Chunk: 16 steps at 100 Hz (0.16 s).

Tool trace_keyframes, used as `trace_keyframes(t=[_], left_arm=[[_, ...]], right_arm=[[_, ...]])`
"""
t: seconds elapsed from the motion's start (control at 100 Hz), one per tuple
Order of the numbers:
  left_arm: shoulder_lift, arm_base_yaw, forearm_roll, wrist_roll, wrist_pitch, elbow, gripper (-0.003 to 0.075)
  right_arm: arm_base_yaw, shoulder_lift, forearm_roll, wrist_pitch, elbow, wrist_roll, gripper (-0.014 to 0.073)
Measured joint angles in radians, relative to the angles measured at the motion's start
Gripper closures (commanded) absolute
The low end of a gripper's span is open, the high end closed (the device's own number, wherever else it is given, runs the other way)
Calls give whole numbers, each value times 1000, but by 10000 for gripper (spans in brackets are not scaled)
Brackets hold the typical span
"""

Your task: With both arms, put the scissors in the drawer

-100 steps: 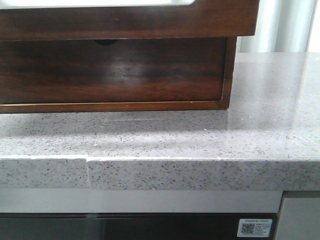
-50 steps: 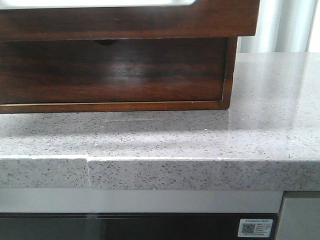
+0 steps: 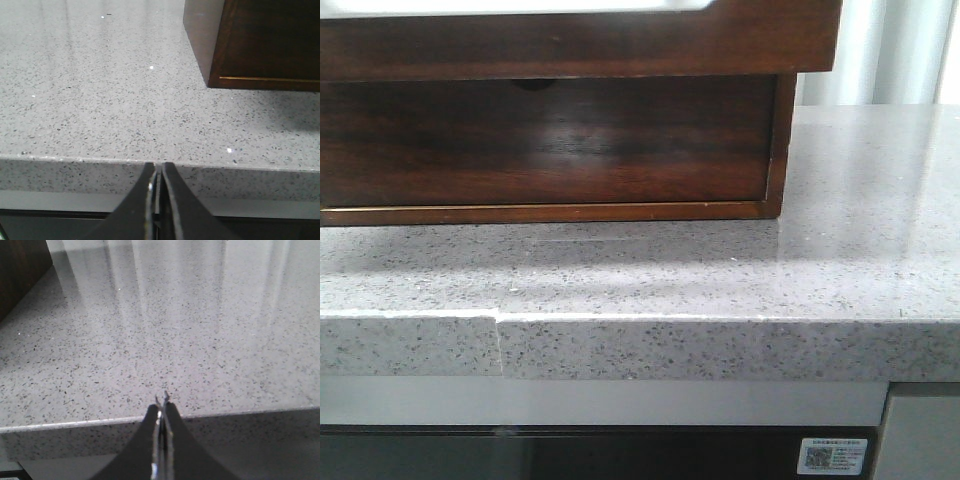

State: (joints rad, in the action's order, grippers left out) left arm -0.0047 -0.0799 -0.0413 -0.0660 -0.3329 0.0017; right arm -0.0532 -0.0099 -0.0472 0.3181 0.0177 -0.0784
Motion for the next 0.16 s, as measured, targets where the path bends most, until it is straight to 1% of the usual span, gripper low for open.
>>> trace_keyframes(t=[0.16], left_arm=[[0,0,0,0,0,0,739]], right_arm=[[0,0,0,2,0,0,655]])
